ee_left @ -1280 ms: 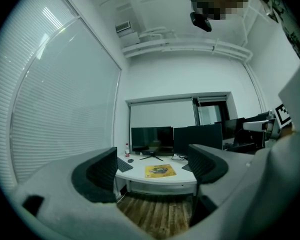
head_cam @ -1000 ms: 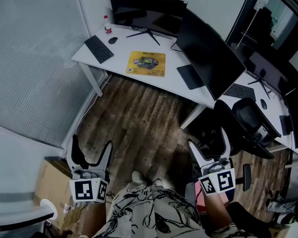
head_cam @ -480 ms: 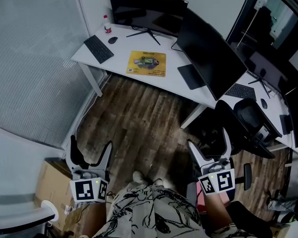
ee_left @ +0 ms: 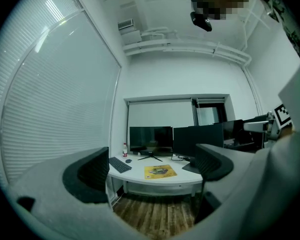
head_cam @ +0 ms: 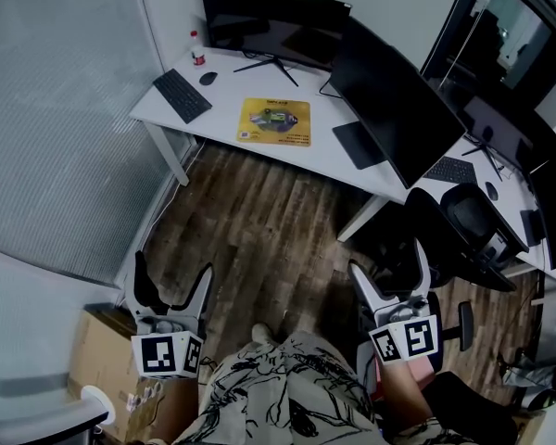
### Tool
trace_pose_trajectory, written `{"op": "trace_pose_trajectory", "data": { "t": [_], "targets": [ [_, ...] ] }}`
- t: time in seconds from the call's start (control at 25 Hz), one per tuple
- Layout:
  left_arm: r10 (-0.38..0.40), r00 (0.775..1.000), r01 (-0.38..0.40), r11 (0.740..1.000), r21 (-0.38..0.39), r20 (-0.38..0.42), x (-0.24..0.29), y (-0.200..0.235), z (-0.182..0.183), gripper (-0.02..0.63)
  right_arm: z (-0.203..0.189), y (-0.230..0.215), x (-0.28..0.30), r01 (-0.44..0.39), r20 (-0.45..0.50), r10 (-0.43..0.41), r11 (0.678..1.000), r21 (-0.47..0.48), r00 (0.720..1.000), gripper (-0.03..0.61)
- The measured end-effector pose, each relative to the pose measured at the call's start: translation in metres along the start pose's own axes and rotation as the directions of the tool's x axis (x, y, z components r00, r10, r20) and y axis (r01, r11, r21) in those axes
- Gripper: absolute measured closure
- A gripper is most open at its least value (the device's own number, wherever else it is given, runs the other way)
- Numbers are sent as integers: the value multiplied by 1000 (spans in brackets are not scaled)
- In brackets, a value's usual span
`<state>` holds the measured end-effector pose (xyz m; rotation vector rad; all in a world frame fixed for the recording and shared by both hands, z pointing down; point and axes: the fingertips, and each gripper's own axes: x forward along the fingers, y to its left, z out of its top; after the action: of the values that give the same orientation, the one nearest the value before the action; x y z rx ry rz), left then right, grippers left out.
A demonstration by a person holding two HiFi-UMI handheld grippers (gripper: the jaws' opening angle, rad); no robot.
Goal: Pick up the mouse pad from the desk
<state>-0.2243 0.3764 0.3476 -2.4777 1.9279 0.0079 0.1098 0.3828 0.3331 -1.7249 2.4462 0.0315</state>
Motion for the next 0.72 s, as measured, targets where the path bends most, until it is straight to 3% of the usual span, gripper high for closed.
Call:
{"op": "trace_pose_trajectory", "data": {
  "t": [0.28,0.72],
  "targets": [
    [-33,999,33,999,-20,-13,4,11,-13,87,-11,9,0,40,-25,-40,999,-4,999,60],
    [-52,999,51,998,-20,-17,46,11,-21,89,-23,-12,26,61,-36,-61,998,-3,997,60]
  ]
}}
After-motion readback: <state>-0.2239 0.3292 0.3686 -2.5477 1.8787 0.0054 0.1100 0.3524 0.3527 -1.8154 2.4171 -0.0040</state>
